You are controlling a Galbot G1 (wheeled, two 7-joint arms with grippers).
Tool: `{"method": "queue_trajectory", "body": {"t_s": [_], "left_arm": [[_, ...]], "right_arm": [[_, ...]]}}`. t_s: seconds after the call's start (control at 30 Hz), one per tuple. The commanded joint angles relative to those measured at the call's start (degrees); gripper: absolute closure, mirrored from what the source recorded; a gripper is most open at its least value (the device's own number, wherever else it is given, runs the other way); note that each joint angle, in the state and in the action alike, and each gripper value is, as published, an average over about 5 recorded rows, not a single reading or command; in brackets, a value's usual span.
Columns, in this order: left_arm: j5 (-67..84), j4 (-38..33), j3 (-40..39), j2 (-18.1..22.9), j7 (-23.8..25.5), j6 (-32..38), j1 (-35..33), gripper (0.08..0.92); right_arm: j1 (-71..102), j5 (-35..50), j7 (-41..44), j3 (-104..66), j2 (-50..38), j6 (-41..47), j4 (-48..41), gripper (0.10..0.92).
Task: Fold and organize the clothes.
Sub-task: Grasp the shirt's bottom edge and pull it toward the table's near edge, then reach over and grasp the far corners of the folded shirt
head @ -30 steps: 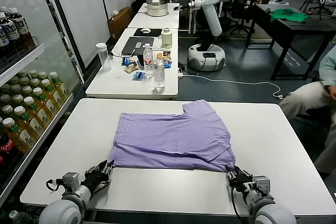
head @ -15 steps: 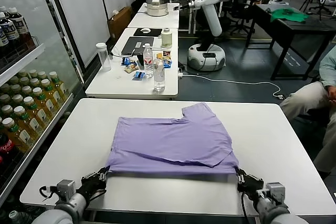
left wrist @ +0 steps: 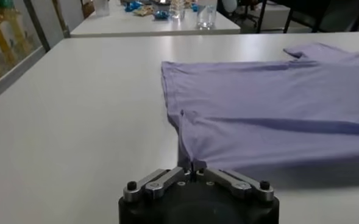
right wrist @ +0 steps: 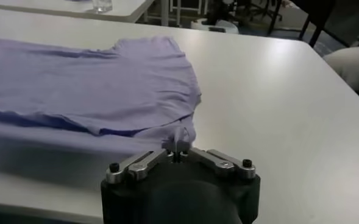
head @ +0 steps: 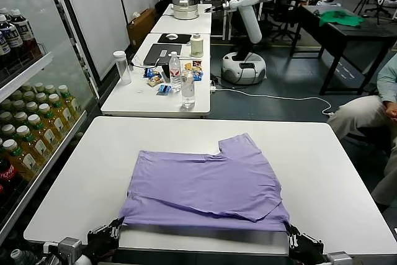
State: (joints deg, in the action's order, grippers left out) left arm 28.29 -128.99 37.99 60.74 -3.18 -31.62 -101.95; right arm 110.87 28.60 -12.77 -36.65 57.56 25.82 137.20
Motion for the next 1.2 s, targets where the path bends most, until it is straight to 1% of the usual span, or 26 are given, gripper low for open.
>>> {"method": "queue_trajectory", "body": {"t_s": [0.03,0.13,0.23,0.27,0.37,0.43,0.53,0.63,0.73,0.83,0.93,1.03,1.2], "left_arm": [[-1.43,-5.01,2.69,0.37,0.52,-1.36,-0.66,0.823],[0.60,-5.67,3.05,-0.02,-0.48,-1.67,3.04,0.737],[2.80,-3.57,1.99,-0.72,-0.99,-1.67,9.16,0.650],[3.32,-2.17,1.36,-1.06,-0.91,-1.67,11.65,0.633],[4.39,3.43,-0.94,-2.52,-0.05,-1.67,19.15,0.547],[4.93,7.36,-2.38,-3.65,1.07,-1.61,23.67,0.477],[4.94,12.71,-4.19,-4.69,2.71,-1.08,28.83,0.391],[4.77,16.73,-5.66,-4.77,3.73,-0.55,33.38,0.304],[4.65,19.96,-7.39,-4.68,4.59,-0.53,37.34,0.225],[3.51,24.17,-9.30,-4.79,6.00,-0.70,40.95,0.185],[2.37,29.60,-11.01,-4.94,7.86,-0.75,44.12,0.178],[2.24,34.27,-12.54,-4.67,9.50,0.79,46.69,0.177],[1.22,40.30,-14.46,-3.63,11.98,3.44,49.88,0.177]], "right_arm": [[0.36,-0.32,0.01,-2.60,-1.10,-0.54,4.20,0.761],[-5.70,3.73,-0.40,-3.82,-2.63,1.42,5.16,0.675],[-18.21,6.58,-2.00,-0.87,-3.74,4.76,2.15,0.580],[-23.06,7.33,-2.84,0.92,-4.01,5.77,0.23,0.554],[-37.28,9.71,-5.06,7.93,-4.64,7.32,-7.25,0.459],[-44.43,10.31,-5.42,12.48,-4.61,7.34,-12.59,0.389],[-53.48,10.08,-5.23,18.07,-3.27,7.32,-20.42,0.303],[-61.27,9.71,-5.21,22.19,-0.57,7.31,-28.24,0.236],[-67.15,8.80,-5.34,25.37,2.58,7.30,-35.63,0.210],[-72.15,6.97,-5.27,28.20,5.78,7.29,-42.69,0.204],[-76.66,5.42,-4.91,30.27,8.52,7.28,-49.10,0.203],[-79.95,4.14,-4.51,31.14,10.50,7.26,-55.16,0.203],[-82.21,2.95,-3.08,30.83,12.85,6.53,-61.77,0.203]]}}
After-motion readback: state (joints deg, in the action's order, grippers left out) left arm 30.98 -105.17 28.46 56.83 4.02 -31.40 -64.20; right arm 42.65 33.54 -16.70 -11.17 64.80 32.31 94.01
